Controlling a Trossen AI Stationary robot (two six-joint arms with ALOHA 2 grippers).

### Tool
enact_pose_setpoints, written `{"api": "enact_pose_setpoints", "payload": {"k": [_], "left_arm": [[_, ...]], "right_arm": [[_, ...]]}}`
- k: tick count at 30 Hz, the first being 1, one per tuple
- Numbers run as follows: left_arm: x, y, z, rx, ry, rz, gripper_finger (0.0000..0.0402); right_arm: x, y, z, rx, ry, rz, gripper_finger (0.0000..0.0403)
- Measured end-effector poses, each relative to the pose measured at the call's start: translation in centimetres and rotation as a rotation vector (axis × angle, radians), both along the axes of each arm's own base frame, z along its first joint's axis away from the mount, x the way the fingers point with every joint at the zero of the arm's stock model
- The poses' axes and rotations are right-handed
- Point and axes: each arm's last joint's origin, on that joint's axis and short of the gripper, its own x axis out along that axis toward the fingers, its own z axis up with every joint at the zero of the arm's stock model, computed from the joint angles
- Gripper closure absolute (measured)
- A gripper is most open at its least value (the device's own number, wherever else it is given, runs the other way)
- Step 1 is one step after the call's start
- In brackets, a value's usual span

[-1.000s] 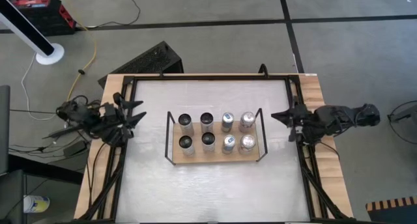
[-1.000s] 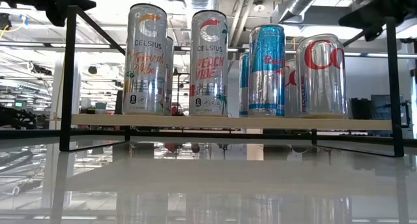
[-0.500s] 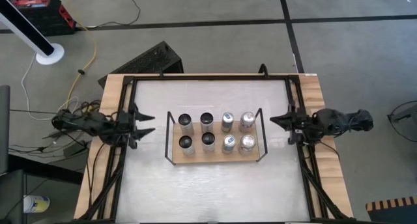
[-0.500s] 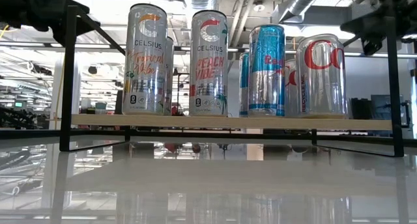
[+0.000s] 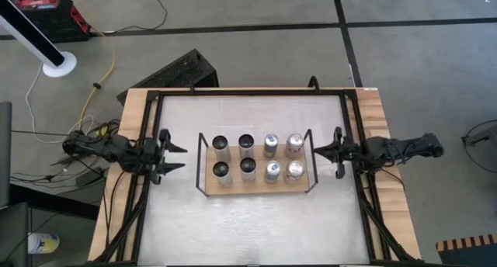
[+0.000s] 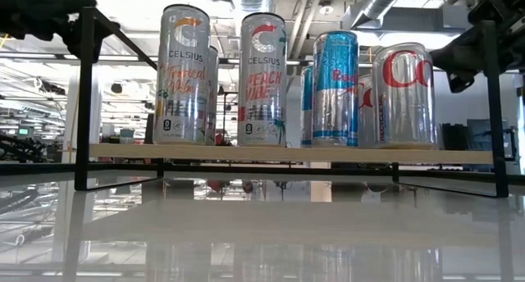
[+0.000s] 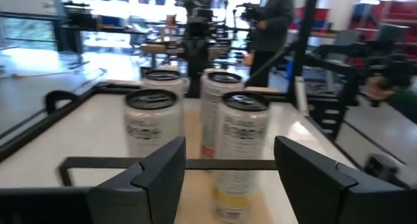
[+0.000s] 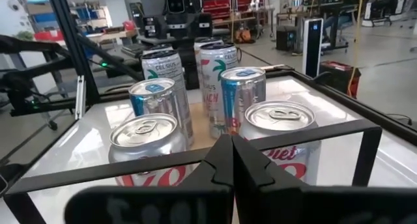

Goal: Place canned beverage on shelf
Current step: Return to Home Position

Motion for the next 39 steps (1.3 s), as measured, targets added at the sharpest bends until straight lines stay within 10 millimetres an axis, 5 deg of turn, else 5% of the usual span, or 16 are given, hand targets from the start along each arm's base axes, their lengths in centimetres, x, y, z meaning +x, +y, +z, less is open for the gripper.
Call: {"api": "enact_pose_setpoints", "payload": {"k": [20, 28, 39], "left_arm": [[0.0, -0.2, -0.4, -0.030, 0.039, -0.074, 0.0182], [1.4, -0.6, -3.9, -0.061, 0.008, -0.058, 0.0182], [1.6, -0.5, -4.6, -0.021, 0.001, -0.010, 0.0182]], "right_arm": [[0.2, 0.2, -1.0, 0.056, 0.029, 0.060, 0.0381], [0.2, 0.1, -1.0, 0.047, 0.021, 0.017, 0.0357], [0.3, 0.1, -0.9, 0.048, 0.004, 0.005, 0.0357]]}}
